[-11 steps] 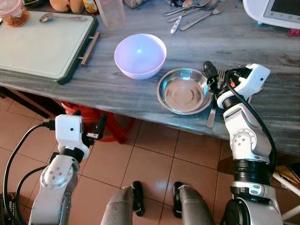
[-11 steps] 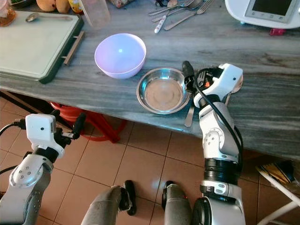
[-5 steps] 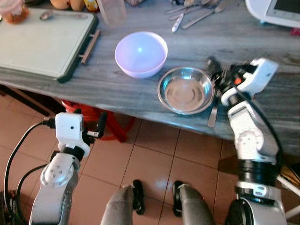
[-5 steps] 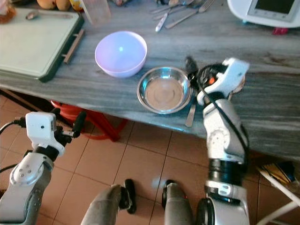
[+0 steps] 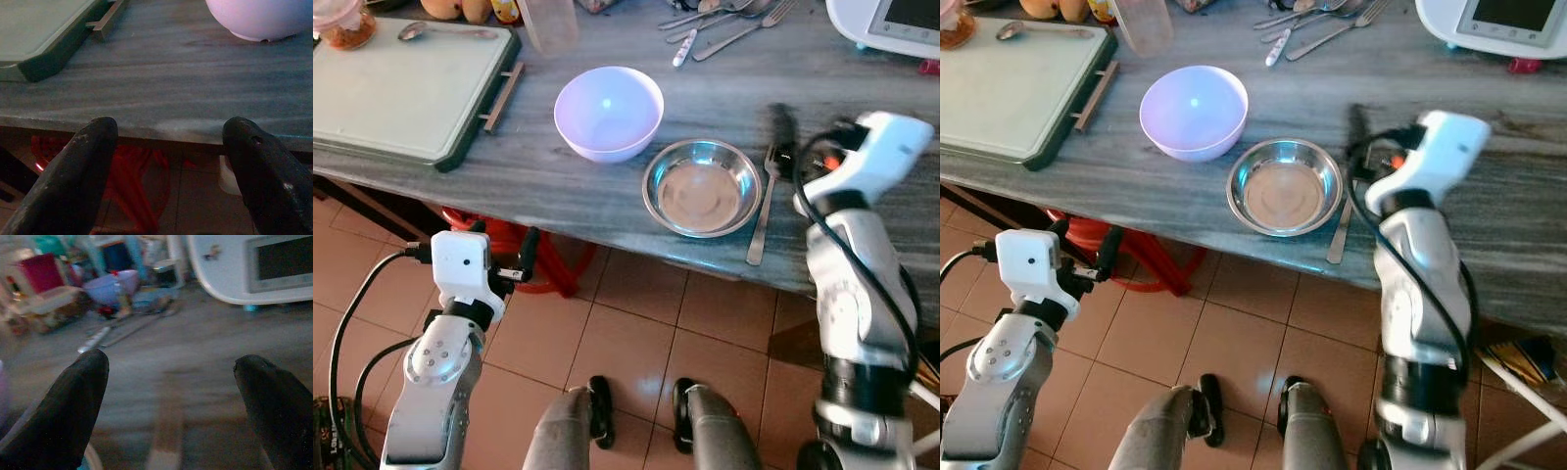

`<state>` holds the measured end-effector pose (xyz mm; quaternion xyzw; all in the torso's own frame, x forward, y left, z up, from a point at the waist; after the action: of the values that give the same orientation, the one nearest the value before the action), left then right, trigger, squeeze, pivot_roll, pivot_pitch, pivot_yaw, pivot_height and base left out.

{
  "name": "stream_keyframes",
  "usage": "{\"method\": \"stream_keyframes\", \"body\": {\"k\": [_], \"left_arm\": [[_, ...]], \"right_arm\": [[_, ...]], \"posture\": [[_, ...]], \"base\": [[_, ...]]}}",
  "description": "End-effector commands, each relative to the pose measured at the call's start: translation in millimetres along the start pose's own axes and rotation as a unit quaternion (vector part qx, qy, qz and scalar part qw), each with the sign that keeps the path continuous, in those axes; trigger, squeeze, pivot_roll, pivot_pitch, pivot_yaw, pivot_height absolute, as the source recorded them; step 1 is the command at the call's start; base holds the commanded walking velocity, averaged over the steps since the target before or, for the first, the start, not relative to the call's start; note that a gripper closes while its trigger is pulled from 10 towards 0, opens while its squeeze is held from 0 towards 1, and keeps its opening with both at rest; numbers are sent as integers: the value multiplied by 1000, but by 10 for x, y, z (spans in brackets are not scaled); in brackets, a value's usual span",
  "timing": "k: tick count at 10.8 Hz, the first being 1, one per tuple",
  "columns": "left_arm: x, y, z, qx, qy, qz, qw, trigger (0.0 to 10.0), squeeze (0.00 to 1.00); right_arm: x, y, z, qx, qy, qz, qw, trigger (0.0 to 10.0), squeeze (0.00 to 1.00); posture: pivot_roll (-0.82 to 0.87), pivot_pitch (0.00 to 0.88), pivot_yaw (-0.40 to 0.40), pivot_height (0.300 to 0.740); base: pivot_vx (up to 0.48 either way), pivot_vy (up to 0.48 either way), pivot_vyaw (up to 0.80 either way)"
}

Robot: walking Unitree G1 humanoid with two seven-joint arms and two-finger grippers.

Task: Setting the table

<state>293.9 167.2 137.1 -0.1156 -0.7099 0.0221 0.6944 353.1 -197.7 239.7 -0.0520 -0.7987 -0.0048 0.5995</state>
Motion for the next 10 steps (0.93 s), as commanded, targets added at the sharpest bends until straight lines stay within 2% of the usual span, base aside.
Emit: {"method": "stream_keyframes", "body": {"k": [1, 2, 4, 8, 9, 10], "left_arm": [[-60, 44, 13, 11, 8, -4, 1000, 10000, 0], [-63, 29, -4, 9, 5, -1, 1000, 10000, 0], [-67, 26, -4, 8, 4, 0, 1000, 10000, 0], [-64, 38, 12, 7, 4, -2, 1000, 10000, 0], [-63, 40, 15, 7, 5, -2, 1000, 10000, 0], [-66, 33, 13, 6, 6, -2, 1000, 10000, 0]], "right_arm": [[-25, 16, 67, -4, 9, 20, 1000, 10000, 0], [-144, -99, 135, -44, 38, 27, 998, 10000, 0], [-355, -247, 225, -81, 93, 26, 992, 10000, 0], [-511, -297, 324, -97, 137, 40, 985, 10000, 0], [-583, -339, 362, -104, 156, 47, 981, 7647, 0], [-708, -334, 394, -95, 189, 58, 976, 588, 0]], "posture": [[-13, 238, 80, 740], [-16, 234, 78, 740], [-18, 236, 77, 740], [-11, 246, 80, 740], [-10, 249, 82, 740], [-10, 249, 82, 740]], "base": [[0, 0, 0], [0, 0, 0], [0, 0, 0], [0, 0, 0], [0, 0, 0], [0, 0, 0]]}}
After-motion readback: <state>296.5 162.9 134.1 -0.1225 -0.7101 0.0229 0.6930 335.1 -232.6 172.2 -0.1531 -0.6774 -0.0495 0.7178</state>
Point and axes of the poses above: a point about 5 cm out from each wrist's last joint towards the gripper, its own z axis pointing back from the gripper into the wrist, its own x axis along the axis of the wrist's last joint, y = z × x, the point moved 5 cm from there along -z, pointing out of the wrist towards the gripper, and after that the axes turned 13 degrees about z, right-handed, at the moved point
